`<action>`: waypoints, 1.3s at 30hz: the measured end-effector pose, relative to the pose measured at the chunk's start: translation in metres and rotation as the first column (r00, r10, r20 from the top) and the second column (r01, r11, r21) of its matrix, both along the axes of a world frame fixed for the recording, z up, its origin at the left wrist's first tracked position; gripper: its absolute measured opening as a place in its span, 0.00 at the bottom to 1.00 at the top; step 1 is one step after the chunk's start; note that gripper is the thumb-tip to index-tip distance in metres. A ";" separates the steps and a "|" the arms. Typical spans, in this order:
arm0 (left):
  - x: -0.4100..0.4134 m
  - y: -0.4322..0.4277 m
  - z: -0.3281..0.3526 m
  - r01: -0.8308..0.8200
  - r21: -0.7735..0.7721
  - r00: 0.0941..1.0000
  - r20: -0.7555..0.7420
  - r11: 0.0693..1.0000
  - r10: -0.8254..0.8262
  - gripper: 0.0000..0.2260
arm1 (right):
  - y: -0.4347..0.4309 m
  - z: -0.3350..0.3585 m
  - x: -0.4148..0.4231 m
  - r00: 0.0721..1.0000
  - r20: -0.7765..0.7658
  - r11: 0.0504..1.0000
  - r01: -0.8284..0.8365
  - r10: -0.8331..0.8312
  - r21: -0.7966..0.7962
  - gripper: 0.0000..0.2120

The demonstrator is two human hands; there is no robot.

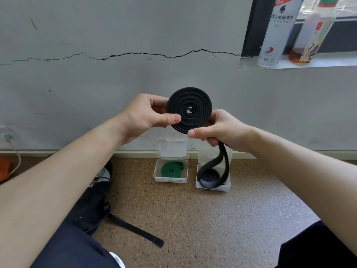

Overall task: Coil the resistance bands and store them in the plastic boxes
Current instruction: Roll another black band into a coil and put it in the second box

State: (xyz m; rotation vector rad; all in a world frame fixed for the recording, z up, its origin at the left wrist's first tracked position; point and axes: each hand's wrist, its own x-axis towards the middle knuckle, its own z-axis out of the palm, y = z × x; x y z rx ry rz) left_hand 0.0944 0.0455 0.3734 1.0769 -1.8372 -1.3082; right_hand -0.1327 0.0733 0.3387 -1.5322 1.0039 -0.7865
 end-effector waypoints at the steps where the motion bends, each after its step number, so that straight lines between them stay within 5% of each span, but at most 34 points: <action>1: 0.000 0.000 0.000 0.003 0.002 1.000 0.007 1.000 -0.003 0.15 | 0.000 -0.001 0.001 1.000 0.008 1.000 -0.010 0.010 -0.010 0.07; 5: 0.000 0.001 -0.001 -0.042 -0.014 0.999 0.017 0.999 0.042 0.15 | 0.001 -0.007 0.006 0.999 0.049 1.000 -0.013 0.014 -0.025 0.12; 10: -0.024 0.015 -0.013 -0.128 0.204 0.899 -0.389 0.971 0.200 0.13 | -0.002 -0.007 0.018 0.972 0.200 0.993 0.121 -0.119 0.003 0.07; 12: -0.036 0.020 -0.018 -0.154 0.208 0.870 -0.434 0.966 0.232 0.12 | -0.002 -0.009 0.023 0.955 0.246 0.986 0.162 -0.165 0.031 0.08; 19: -0.025 0.009 -0.011 -0.214 0.059 0.940 -0.261 0.975 0.222 0.13 | -0.002 -0.009 0.017 0.976 0.166 0.990 0.139 -0.139 0.014 0.06; 24: -0.009 0.001 -0.003 -0.153 -0.028 0.974 -0.176 0.988 0.146 0.14 | -0.003 -0.004 0.007 0.986 0.090 0.989 0.145 -0.143 -0.005 0.21; 27: -0.004 0.003 0.001 -0.068 -0.121 0.997 -0.052 0.990 0.063 0.16 | -0.001 -0.003 0.007 0.994 0.072 0.997 0.079 -0.078 -0.021 0.06; 30: -0.002 0.004 0.002 -0.007 -0.144 0.999 0.048 0.990 0.014 0.18 | 0.002 -0.007 0.010 0.999 0.042 0.999 0.027 -0.025 -0.034 0.06; 32: -0.005 0.006 -0.001 -0.043 -0.102 0.999 -0.024 0.994 0.040 0.17 | 0.004 -0.007 0.013 0.998 0.064 0.999 0.032 -0.029 -0.041 0.06; 36: -0.031 0.018 -0.010 -0.140 0.179 0.883 -0.422 0.974 0.205 0.12 | 0.002 -0.003 0.025 0.962 0.234 0.989 0.150 -0.142 -0.016 0.06; 39: -0.045 0.021 -0.011 -0.222 0.194 0.840 -0.459 0.956 0.288 0.06 | 0.000 -0.004 0.030 0.930 0.300 0.976 0.213 -0.215 0.040 0.07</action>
